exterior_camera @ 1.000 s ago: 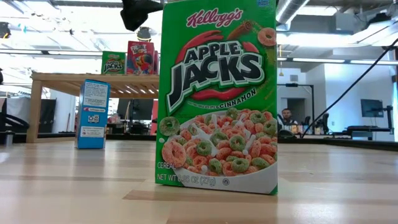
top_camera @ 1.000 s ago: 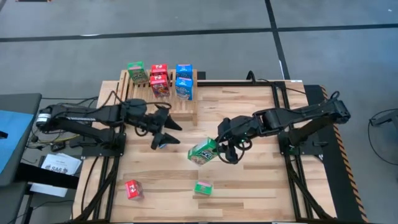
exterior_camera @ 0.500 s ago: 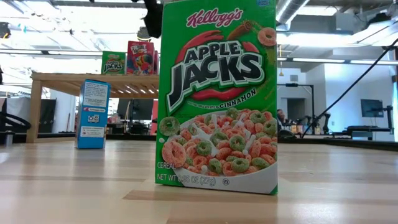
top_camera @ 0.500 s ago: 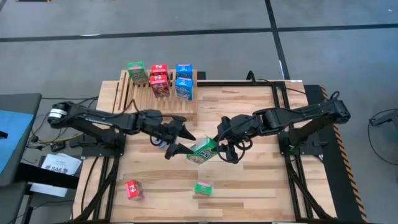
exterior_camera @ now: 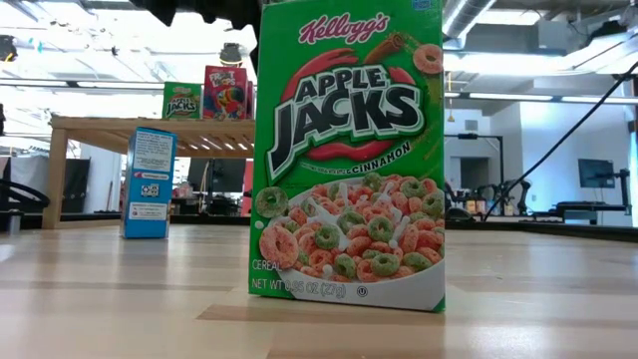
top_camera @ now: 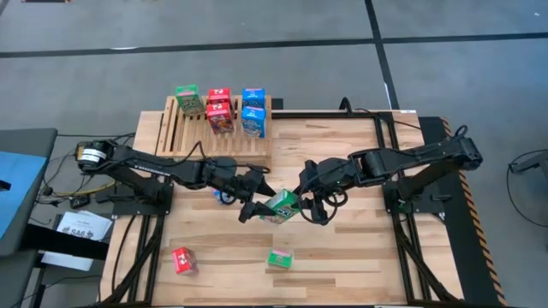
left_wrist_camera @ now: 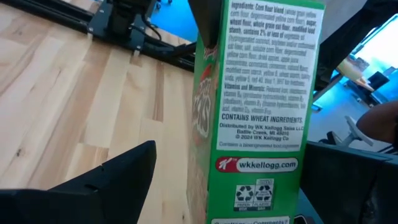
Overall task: Stack cereal on shelf
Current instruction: Put the right green cereal box on the shelf aligned with the other green cereal box
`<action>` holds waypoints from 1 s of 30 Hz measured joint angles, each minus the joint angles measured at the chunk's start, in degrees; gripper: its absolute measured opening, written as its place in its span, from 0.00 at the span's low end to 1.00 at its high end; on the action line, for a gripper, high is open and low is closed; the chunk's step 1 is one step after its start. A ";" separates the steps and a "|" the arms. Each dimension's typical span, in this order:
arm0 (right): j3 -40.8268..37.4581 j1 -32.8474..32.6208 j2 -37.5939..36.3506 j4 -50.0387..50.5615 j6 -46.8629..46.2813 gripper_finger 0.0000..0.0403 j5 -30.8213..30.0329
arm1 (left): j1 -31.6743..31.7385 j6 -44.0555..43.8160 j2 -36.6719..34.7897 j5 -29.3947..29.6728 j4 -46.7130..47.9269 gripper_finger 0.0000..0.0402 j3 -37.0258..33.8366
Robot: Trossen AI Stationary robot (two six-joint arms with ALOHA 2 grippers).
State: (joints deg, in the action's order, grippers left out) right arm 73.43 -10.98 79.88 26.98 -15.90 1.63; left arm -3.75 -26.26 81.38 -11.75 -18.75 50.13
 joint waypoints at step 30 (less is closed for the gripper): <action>0.00 0.02 0.00 0.16 -0.57 0.47 -0.07 | -2.36 -0.09 0.27 3.56 -3.20 0.48 0.00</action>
State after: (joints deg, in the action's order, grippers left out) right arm 73.43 -10.96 79.88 27.14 -16.47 1.56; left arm -6.11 -26.35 81.65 -8.19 -21.94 50.13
